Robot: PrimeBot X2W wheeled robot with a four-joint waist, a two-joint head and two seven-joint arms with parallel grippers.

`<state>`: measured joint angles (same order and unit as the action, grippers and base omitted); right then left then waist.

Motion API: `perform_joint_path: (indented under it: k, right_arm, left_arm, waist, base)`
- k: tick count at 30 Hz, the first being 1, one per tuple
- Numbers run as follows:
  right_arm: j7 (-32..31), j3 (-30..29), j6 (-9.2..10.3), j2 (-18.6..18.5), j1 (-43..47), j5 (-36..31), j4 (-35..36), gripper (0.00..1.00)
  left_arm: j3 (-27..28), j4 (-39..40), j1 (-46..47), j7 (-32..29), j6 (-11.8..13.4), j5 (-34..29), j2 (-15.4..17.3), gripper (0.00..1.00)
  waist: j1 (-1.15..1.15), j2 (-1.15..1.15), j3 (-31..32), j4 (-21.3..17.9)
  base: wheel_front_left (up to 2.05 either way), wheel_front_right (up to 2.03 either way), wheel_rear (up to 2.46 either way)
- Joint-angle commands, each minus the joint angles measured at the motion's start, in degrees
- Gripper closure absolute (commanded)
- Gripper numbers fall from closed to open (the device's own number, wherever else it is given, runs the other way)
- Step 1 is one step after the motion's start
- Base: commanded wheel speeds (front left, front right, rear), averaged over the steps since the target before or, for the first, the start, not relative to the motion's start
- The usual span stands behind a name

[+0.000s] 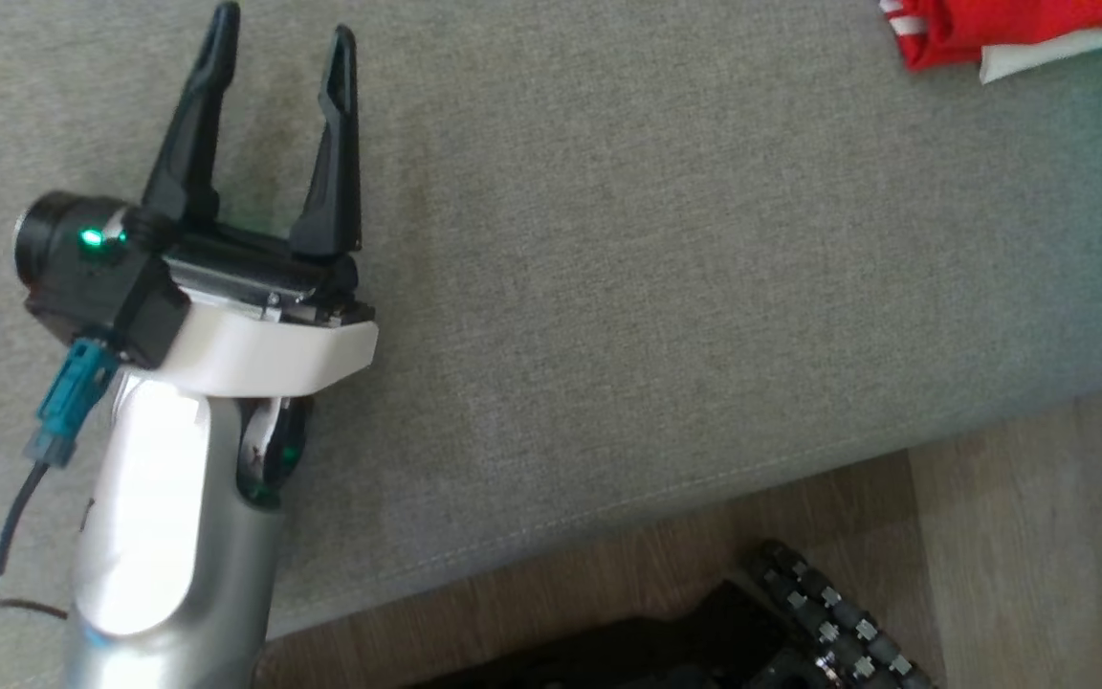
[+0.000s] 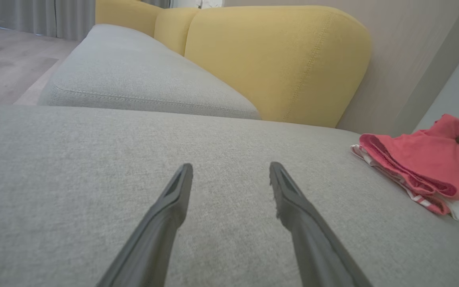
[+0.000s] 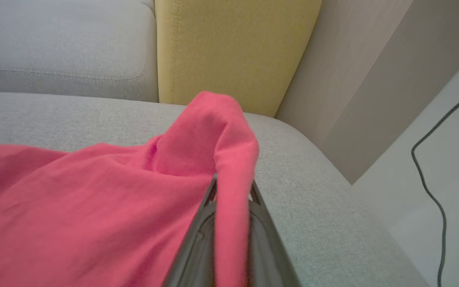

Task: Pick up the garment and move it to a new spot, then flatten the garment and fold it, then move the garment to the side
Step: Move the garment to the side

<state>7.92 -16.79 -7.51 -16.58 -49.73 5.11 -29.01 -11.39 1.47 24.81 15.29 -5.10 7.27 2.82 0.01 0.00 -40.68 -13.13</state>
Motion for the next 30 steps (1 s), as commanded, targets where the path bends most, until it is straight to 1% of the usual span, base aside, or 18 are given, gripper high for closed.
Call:
perform_joint_path:
  k: [1, 4, 6, 7, 8, 13, 17, 20, 21, 24, 26, 30]
  right_arm:
    - [-0.5, -0.5, 0.02, -0.2, 1.2, -1.3, 2.7, 1.0]
    - [-1.5, -1.6, 0.02, 0.6, 2.1, -3.8, 4.9, 1.0]
    - [-2.1, -2.4, 0.02, 1.4, 2.6, -4.3, 6.3, 1.0]
    - [-2.3, -2.8, 0.02, 1.8, 2.8, -4.5, 7.0, 0.66]
    - [-2.6, -3.1, 0.02, 2.2, 3.2, -4.7, 7.7, 0.0]
    - [-3.6, -2.7, 0.02, 3.4, 5.0, -5.7, 11.2, 0.0]
    - [-4.1, -1.1, 0.02, 3.9, 6.8, -7.1, 13.3, 0.0]
    - [-4.3, 0.9, 0.02, 4.8, 7.9, -6.6, 14.7, 0.0]
    - [-4.3, 0.9, 0.02, 4.8, 7.9, -6.6, 14.7, 0.0]
    - [-3.8, 4.3, 0.02, 5.1, 9.4, -5.5, 16.2, 0.0]
    - [-2.5, 7.9, 0.02, 5.1, 10.7, -3.5, 17.2, 0.0]
    - [-0.3, 13.4, 0.02, 3.9, 14.3, -0.4, 16.8, 0.0]
  left_arm:
    - [0.9, -0.3, -1.2, -0.3, -0.3, -0.1, 0.6, 0.0]
    - [1.0, 0.0, -0.9, -0.3, -0.4, 0.1, 0.6, 0.0]
    - [1.0, 0.2, -0.7, -0.3, -0.4, 0.3, 0.6, 0.0]
    - [1.1, 0.3, -0.7, -0.3, -0.4, 0.5, 0.6, 0.0]
    - [1.1, 0.4, -0.8, -0.3, -0.4, 0.7, 0.5, 0.0]
    - [1.3, -0.1, -1.3, -0.3, -0.1, 1.7, 0.4, 0.0]
    - [1.3, -0.7, -2.1, -0.3, 0.2, 3.1, 0.2, 0.0]
    - [1.5, -1.3, -3.3, -0.3, 0.8, 4.3, 0.1, 0.0]
    - [1.5, -1.3, -3.3, -0.3, 0.8, 4.3, 0.1, 0.0]
    - [1.8, -1.6, -4.6, -0.3, 1.6, 5.8, 0.1, 0.0]
    - [2.0, -1.6, -5.4, -0.3, 2.2, 6.8, 0.1, 0.0]
    - [2.4, -1.7, -7.3, -0.3, 3.5, 8.3, 0.1, 0.0]
  waist:
    - [-0.01, 0.0, -0.5, -0.2]
    - [-0.01, 0.0, -0.6, 0.1]
    - [-0.01, 0.0, -0.4, 0.6]
    - [-0.01, 0.0, -0.2, 0.8]
    - [-0.01, 0.0, 0.0, 0.9]
    - [-0.01, 0.0, 2.6, 2.0]
    - [-0.01, 0.0, 6.6, 3.3]
    - [-0.01, 0.0, 10.2, 4.7]
    - [-0.01, 0.0, 10.2, 4.7]
    - [-0.01, 0.0, 13.9, 6.4]
    - [-0.01, 0.0, 16.1, 7.7]
    - [-0.01, 0.0, 19.9, 10.6]
  base:
    - [0.0, 0.0, 0.0]
    - [0.0, 0.0, 0.0]
    - [0.0, 0.0, 0.0]
    - [0.0, 0.0, 0.0]
    - [0.0, 0.0, 0.0]
    - [0.0, 0.0, 0.0]
    - [0.0, 0.0, 0.0]
    - [0.0, 0.0, 0.0]
    - [0.0, 0.0, 0.0]
    - [0.0, 0.0, 0.0]
    - [0.0, 0.0, 0.0]
    - [0.0, 0.0, 0.0]
